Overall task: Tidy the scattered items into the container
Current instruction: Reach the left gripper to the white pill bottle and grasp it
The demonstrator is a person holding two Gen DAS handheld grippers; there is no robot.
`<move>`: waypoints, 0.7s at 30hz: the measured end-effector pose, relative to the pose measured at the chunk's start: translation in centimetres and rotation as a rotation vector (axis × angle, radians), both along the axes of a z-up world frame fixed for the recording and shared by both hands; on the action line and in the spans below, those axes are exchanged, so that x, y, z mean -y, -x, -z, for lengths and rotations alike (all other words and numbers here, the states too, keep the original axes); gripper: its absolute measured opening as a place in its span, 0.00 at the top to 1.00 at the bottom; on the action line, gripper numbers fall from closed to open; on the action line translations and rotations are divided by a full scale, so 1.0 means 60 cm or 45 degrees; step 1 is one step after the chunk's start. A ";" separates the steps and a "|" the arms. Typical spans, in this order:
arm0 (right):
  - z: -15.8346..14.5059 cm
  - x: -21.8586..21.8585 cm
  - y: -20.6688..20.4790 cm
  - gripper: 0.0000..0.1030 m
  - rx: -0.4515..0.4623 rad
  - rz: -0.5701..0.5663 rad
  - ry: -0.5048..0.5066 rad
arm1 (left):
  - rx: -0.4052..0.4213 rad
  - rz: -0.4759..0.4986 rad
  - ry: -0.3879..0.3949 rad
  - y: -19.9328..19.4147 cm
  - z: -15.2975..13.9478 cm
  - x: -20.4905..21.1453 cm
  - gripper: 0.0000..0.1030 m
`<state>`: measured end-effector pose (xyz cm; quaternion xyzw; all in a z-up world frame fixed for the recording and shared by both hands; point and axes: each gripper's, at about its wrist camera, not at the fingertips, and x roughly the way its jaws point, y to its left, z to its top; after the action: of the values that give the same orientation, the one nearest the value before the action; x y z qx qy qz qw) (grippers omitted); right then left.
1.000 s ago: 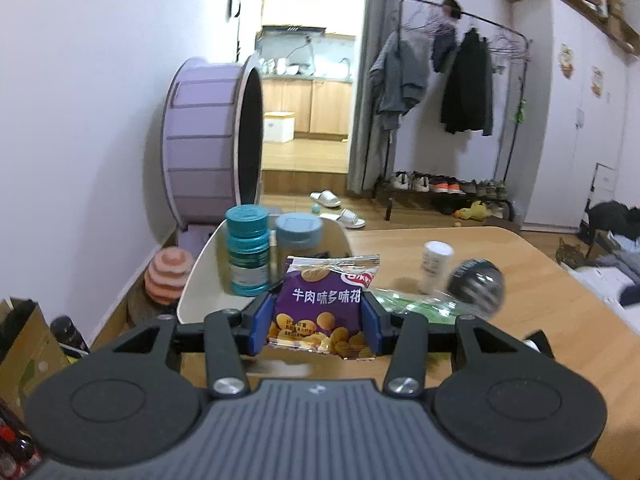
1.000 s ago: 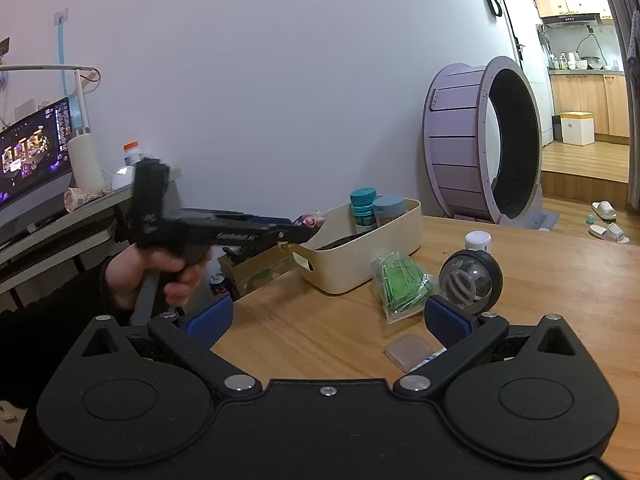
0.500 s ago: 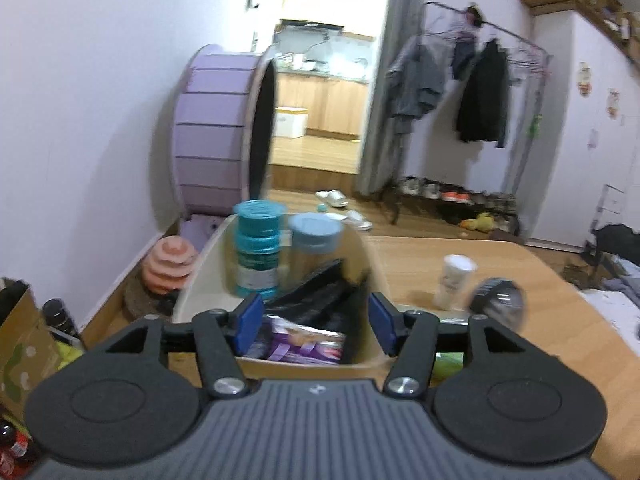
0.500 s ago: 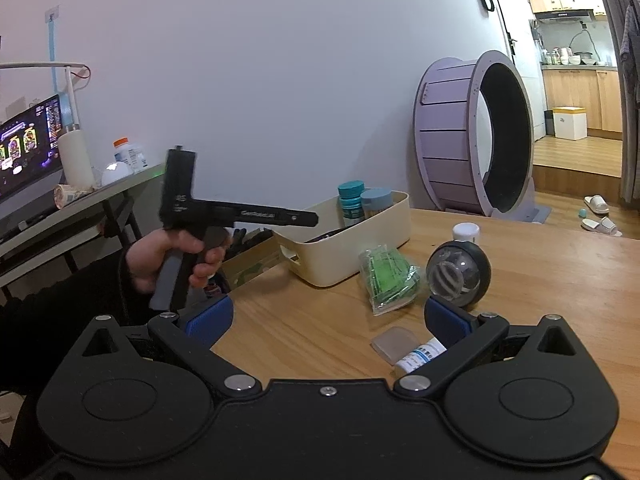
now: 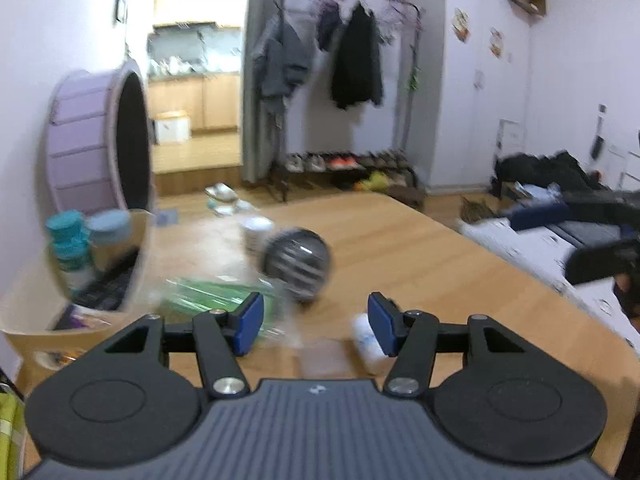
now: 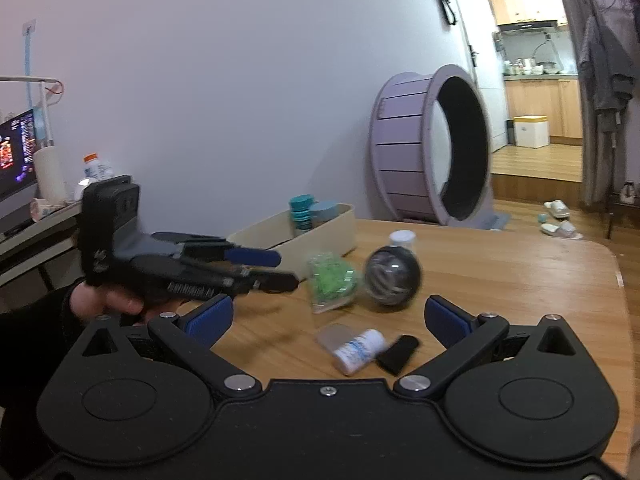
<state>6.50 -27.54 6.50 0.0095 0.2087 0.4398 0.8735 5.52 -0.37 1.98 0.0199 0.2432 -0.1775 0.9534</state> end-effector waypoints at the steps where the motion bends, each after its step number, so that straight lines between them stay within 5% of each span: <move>1: 0.000 0.005 -0.001 0.00 0.001 0.013 0.002 | -0.024 0.013 0.004 -0.004 0.005 0.009 0.48; 10: 0.015 0.037 -0.009 0.00 -0.026 0.069 0.024 | -0.178 0.052 -0.007 -0.065 0.031 0.050 0.73; 21: 0.020 0.029 -0.012 0.00 -0.034 0.050 0.040 | -0.290 0.044 0.048 -0.095 0.055 0.055 0.73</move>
<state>7.23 -29.30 5.29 0.0059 0.2270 0.4189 0.8792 11.23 -3.66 -1.33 -0.0142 0.3463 -0.1994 0.9166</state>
